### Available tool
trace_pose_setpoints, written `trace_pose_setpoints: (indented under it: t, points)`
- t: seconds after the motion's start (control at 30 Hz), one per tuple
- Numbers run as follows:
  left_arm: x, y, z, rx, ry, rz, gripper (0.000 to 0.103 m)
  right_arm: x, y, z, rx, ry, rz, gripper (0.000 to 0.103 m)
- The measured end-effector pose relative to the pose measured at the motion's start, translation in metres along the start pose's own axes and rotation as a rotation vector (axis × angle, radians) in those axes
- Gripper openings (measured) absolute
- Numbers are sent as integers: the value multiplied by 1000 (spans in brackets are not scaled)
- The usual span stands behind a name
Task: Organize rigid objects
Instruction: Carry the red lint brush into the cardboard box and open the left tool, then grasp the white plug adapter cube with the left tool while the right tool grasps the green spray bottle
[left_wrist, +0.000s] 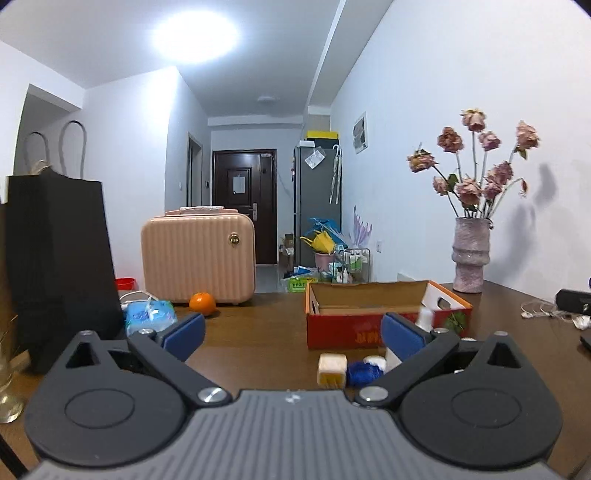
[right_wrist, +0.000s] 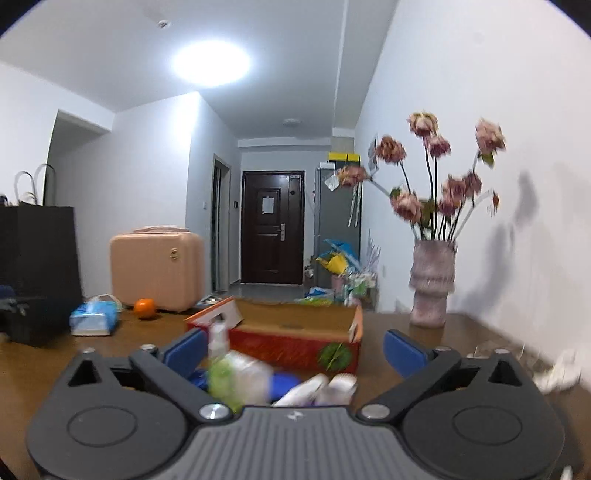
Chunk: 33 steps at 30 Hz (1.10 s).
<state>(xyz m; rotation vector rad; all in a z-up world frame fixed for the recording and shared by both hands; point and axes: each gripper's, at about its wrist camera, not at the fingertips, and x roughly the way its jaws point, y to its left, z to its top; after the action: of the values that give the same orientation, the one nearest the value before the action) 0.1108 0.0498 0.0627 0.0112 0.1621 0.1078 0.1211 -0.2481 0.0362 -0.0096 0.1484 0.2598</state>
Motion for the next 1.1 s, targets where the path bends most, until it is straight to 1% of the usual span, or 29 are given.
trace_pose_setpoints:
  t: [0.13, 0.2, 0.27, 0.3, 0.33, 0.4, 0.53, 0.7, 0.83, 1.0, 1.1]
  points:
    - [-40, -8, -30, -3, -2, 15, 103, -31, 16, -32, 47, 32, 9, 103]
    - [-58, -10, -44, 11, -6, 13, 103, -42, 22, -43, 61, 51, 24, 103]
    - [-69, -14, -54, 37, -1, -12, 103, -45, 27, -47, 21, 48, 31, 103]
    - [-70, -17, -56, 56, 9, -39, 103, -46, 29, -49, -4, 41, 17, 103]
    - [-70, -20, -57, 69, 16, -57, 103, -46, 30, -49, -15, 34, -2, 103]
    - [-71, -25, -58, 76, 9, -70, 103, -43, 29, -48, -3, 29, -13, 103]
    - [-69, -27, -61, 46, 15, -84, 103, -37, 28, -55, 21, 39, -19, 103]
    - [-62, -22, -67, 32, 37, -70, 103, -20, 26, -63, 36, 79, -24, 103]
    - [-51, -13, -70, -6, 40, -45, 103, -4, 25, -68, 42, 99, -35, 103]
    - [-28, -4, -70, -40, 69, -32, 103, 19, 23, -69, 55, 122, -40, 103]
    - [-12, -1, -70, -34, 85, -28, 103, 34, 22, -65, 61, 140, -38, 103]
